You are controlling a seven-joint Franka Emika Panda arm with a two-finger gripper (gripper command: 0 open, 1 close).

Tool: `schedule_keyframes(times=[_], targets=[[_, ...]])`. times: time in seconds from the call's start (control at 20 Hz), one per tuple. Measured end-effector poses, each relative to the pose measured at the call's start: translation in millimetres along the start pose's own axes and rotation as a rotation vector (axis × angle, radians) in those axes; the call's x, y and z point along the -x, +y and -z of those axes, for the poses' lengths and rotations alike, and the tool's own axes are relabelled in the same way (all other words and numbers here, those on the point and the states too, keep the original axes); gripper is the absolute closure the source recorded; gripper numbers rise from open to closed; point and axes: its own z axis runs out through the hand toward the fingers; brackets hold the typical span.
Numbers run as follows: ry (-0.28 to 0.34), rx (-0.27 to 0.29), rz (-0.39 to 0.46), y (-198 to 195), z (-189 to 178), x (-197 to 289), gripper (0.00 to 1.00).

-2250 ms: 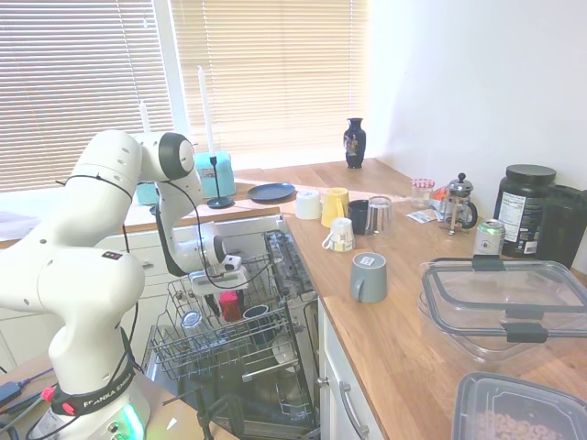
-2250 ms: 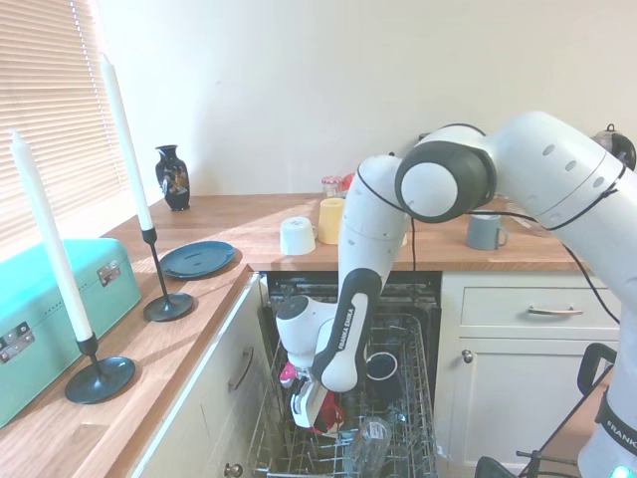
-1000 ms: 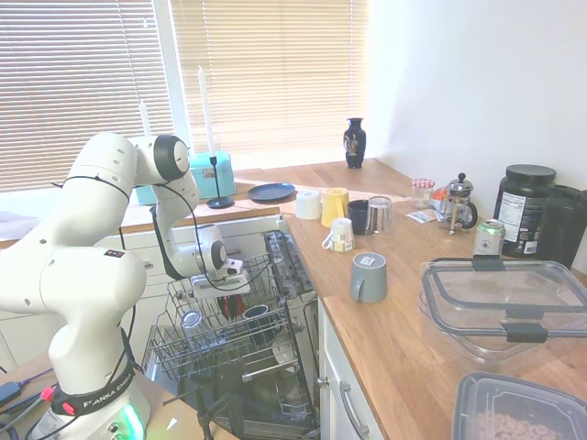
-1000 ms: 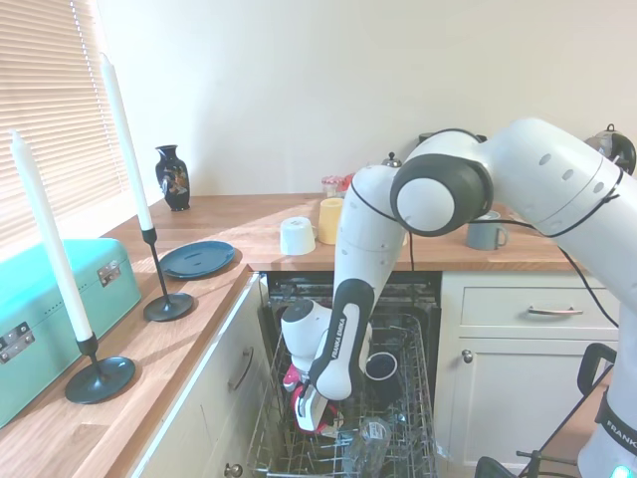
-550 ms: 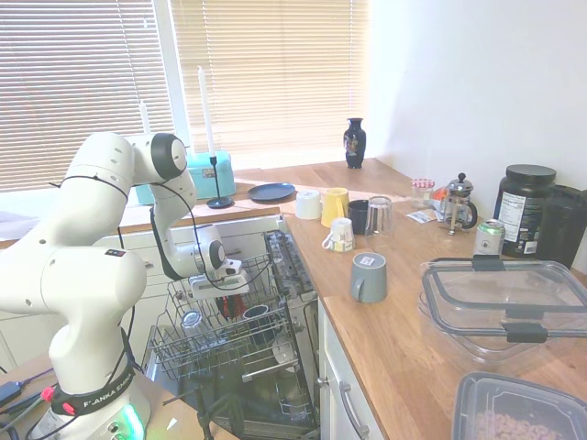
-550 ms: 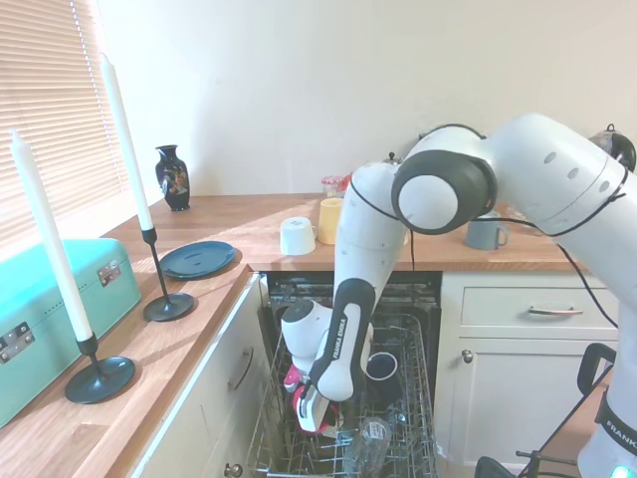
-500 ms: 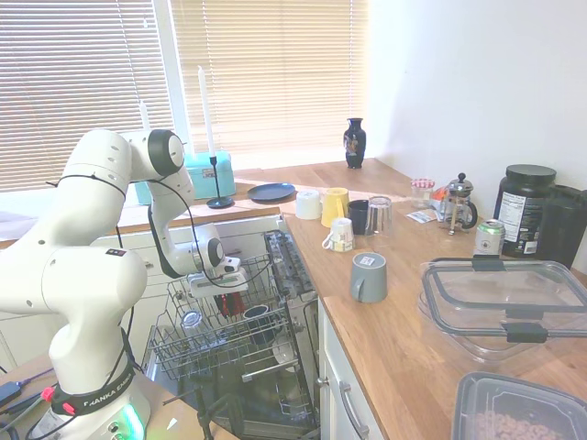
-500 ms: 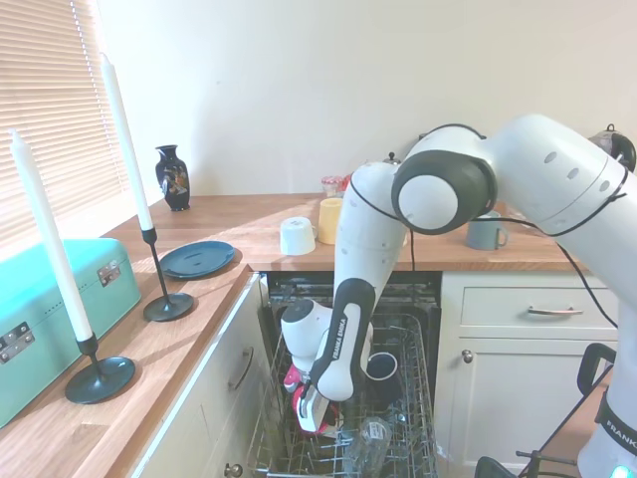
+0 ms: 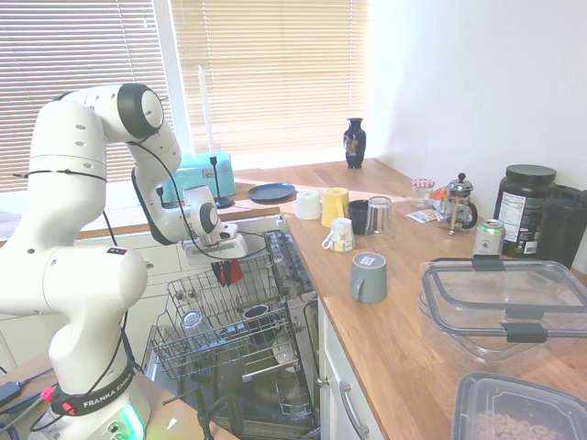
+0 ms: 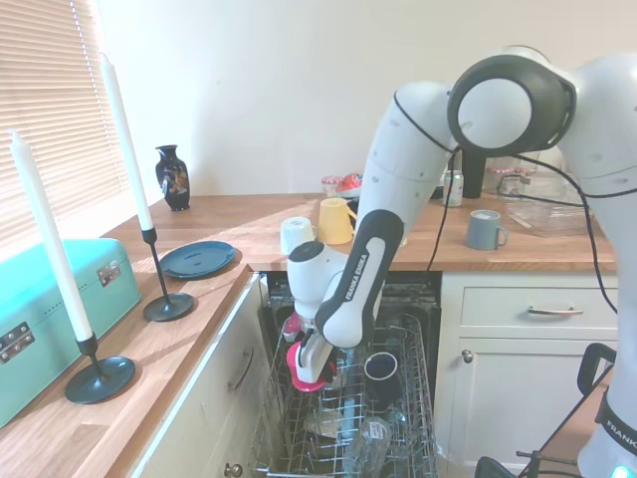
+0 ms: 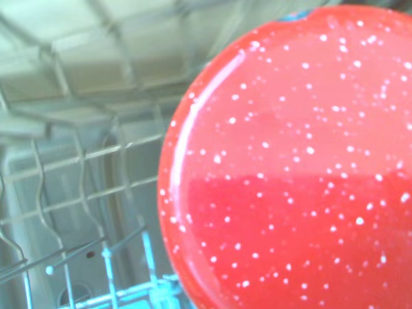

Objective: Move the red mug from the dishwasher to the counter

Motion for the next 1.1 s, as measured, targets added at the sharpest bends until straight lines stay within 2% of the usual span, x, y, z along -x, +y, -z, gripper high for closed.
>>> schedule_keyframes(times=[0.25,0.4,0.85,1.1], targets=[[0.035,-0.052,-0.122,43,99,-46,1.0],[0.041,-0.072,-0.18,66,137,-62,1.0],[0.01,-0.123,-0.385,148,189,-106,1.0],[-0.015,-0.132,-0.483,210,186,-120,1.0]])
